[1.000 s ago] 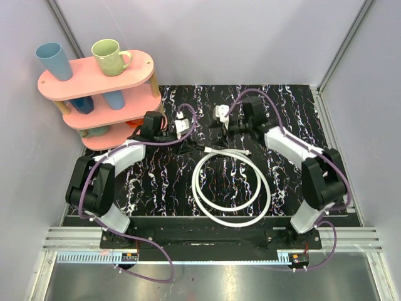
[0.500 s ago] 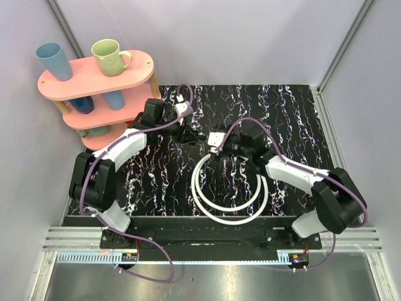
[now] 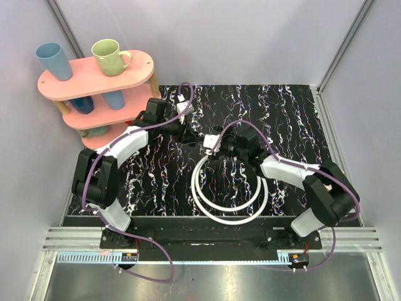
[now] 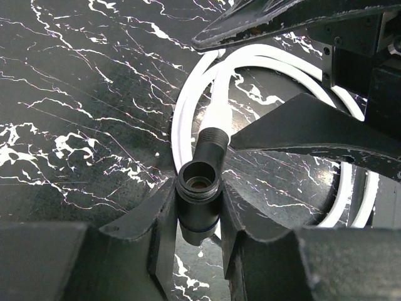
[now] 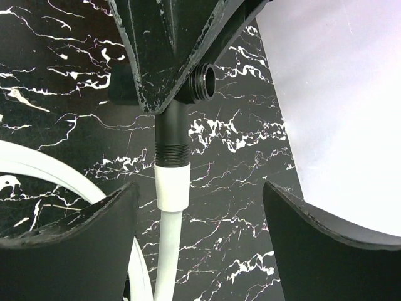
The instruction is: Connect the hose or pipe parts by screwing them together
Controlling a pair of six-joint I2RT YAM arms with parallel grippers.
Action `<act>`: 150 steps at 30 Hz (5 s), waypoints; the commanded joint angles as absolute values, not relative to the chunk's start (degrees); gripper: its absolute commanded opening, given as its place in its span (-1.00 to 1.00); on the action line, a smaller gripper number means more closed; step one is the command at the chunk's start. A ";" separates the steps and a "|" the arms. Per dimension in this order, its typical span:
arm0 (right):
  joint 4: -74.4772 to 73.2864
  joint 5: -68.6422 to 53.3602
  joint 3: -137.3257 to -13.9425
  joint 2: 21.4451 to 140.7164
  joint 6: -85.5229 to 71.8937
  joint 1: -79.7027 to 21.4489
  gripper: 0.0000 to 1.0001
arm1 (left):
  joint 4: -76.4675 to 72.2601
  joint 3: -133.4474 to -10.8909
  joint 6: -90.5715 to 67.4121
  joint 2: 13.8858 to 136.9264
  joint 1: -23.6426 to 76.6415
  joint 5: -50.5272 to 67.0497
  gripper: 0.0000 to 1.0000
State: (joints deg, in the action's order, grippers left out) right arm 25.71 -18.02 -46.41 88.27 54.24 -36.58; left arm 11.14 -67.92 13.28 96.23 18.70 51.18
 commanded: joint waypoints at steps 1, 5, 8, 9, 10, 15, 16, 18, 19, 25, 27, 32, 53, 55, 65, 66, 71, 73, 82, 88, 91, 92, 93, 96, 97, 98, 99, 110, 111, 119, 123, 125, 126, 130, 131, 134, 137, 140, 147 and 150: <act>29.18 -18.37 -47.20 88.94 54.67 -37.09 0.69 | 9.32 -71.81 12.39 96.50 18.54 52.56 -1.00; 29.97 -18.28 -47.99 90.44 54.76 -37.18 0.66 | 9.32 -72.16 11.60 96.94 18.54 52.74 -1.00; 30.23 -18.19 -48.43 91.58 54.23 -37.18 0.65 | 9.40 -72.16 11.51 96.86 18.46 52.65 -1.00; 30.50 -18.37 -48.43 91.93 54.05 -37.18 0.64 | 9.58 -72.25 11.51 96.86 18.46 52.65 -1.00; 30.67 -18.98 -48.43 92.11 53.79 -37.18 0.63 | 9.75 -72.25 11.77 96.86 18.46 52.73 -1.00; 32.52 -19.33 -48.95 93.78 52.82 -37.44 0.50 | 9.93 -72.60 11.08 97.29 18.28 53.08 -1.00; 32.87 -19.42 -49.04 94.13 52.56 -37.53 0.44 | 9.93 -72.77 10.99 97.56 18.28 53.26 -1.00; 33.13 -19.77 -49.30 94.83 52.38 -37.62 0.36 | 10.02 -73.04 10.64 97.82 18.19 53.44 -1.00; 33.31 -19.69 -49.31 95.18 52.38 -37.62 0.33 | 10.02 -73.04 10.63 97.82 18.19 53.35 -1.00; 35.86 -20.48 -49.83 96.50 50.89 -37.62 -0.39 | 9.93 -72.86 10.02 97.91 18.19 54.92 -1.00; 36.04 -21.52 -50.36 96.59 50.80 -37.70 -0.93 | 9.93 -72.69 10.19 97.74 18.19 55.72 -1.00; 27.01 -26.53 -54.13 95.45 52.47 -37.36 -1.00 | 9.85 -70.58 15.10 96.42 18.28 60.64 -1.00; -53.70 -62.84 -109.42 117.16 71.01 -28.04 -1.00 | 18.72 -68.02 60.99 91.93 23.20 62.76 -1.00; -53.53 -62.93 -109.34 117.51 71.28 -27.69 -1.00 | 19.68 -68.29 62.13 92.37 23.38 60.30 -1.00; -23.68 -49.34 -90.64 103.90 54.62 -26.37 0.43 | -14.55 -58.55 20.95 87.55 15.82 63.72 -1.00; -16.51 -47.74 -88.18 102.06 52.58 -26.37 0.50 | -20.42 -56.97 17.26 87.02 15.47 62.07 -1.00; -3.97 -41.31 -77.27 92.65 46.85 -26.37 0.73 | -16.46 -62.56 -3.92 88.50 13.89 56.43 -1.00; -0.63 -41.13 -73.33 89.66 46.15 -26.54 0.78 | -12.15 -64.94 -10.86 89.64 13.89 52.04 -1.00; 27.14 -13.04 -52.67 84.02 58.51 -37.69 0.79 | 5.28 -74.97 -38.53 95.61 11.43 51.75 -1.00; 30.31 -13.62 -50.81 83.94 59.24 -38.76 0.79 | 2.63 -72.07 -47.18 93.96 11.34 54.75 -1.00; 31.64 -13.01 -50.54 84.20 60.20 -39.20 0.73 | 4.83 -72.77 -49.12 94.31 11.34 56.60 -1.00; 31.73 -12.75 -50.62 84.29 60.47 -39.46 0.72 | 5.79 -72.95 -49.48 94.22 11.34 57.12 -1.00; 31.55 -12.66 -50.71 84.11 60.56 -39.64 0.71 | 6.32 -73.04 -49.74 94.31 11.25 57.22 -1.00; 30.24 -12.48 -51.68 84.72 60.99 -39.73 0.64 | 7.12 -72.69 -50.53 93.61 11.34 57.22 -1.00; 30.06 -12.65 -52.11 84.99 61.34 -39.64 0.61 | 7.12 -72.60 -51.23 93.17 11.34 57.22 -1.00; 29.88 -12.74 -52.12 84.82 61.35 -39.64 0.57 | 6.77 -72.51 -51.59 92.99 11.34 57.48 -1.00; 29.62 -13.09 -52.29 84.81 61.17 -39.81 0.56 | 6.42 -72.34 -52.20 92.81 11.34 57.74 -1.00; 27.60 -15.29 -55.11 86.57 58.71 -40.34 0.30 | 4.31 -71.11 -56.86 90.71 11.86 57.74 -1.00; 27.51 -14.86 -55.46 86.92 58.54 -40.43 0.17 | 4.05 -71.02 -57.13 90.18 12.04 57.74 -1.00; 25.50 -16.08 -57.21 87.80 57.48 -40.34 -0.37 | -1.41 -69.87 -62.75 88.24 13.45 59.94 -1.00; 22.95 -16.87 -58.35 87.19 57.30 -40.34 -1.00 | -1.15 -69.87 -62.24 87.71 13.62 59.94 -1.00; 18.40 -18.71 -59.32 86.32 57.22 -40.17 -1.00 | -0.09 -70.48 -59.43 87.19 13.88 59.42 -1.00; 16.02 -21.42 -61.24 86.05 56.26 -39.90 -1.00 | 1.22 -70.75 -53.85 86.93 14.15 58.81 -1.00; 4.68 -33.11 -67.14 85.52 51.60 -37.37 -1.00 | 2.63 -69.88 -33.97 84.64 17.13 55.46 -1.00; 0.39 -35.40 -68.54 86.04 50.90 -36.66 -1.00 | 3.25 -69.26 -29.31 83.42 18.70 54.24 -1.00; -9.96 -45.32 -74.16 88.05 48.78 -33.77 -1.00 | 3.78 -66.45 -15.58 81.13 19.68 52.65 -1.00; -20.26 -53.51 -81.19 91.56 49.48 -31.56 -1.00 | 5.62 -64.43 -0.05 79.03 21.43 56.75 -1.00; -27.73 -56.07 -86.91 95.25 50.53 -30.85 -1.00 | 10.09 -63.19 19.73 76.74 25.21 55.11 -1.00; -29.74 -51.37 -90.37 96.25 47.94 -29.80 -0.65 | 13.80 -66.97 27.10 77.69 27.16 46.41 -1.00; -12.44 -42.41 -78.61 88.35 40.62 -29.80 0.08 | 10.83 -67.32 12.75 78.40 25.75 45.10 -1.00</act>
State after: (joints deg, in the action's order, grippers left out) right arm -31.59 -50.41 -86.50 98.04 48.90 -29.47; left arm 13.28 -64.64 22.44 77.78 25.28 44.18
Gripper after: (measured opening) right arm 0.446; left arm 0.322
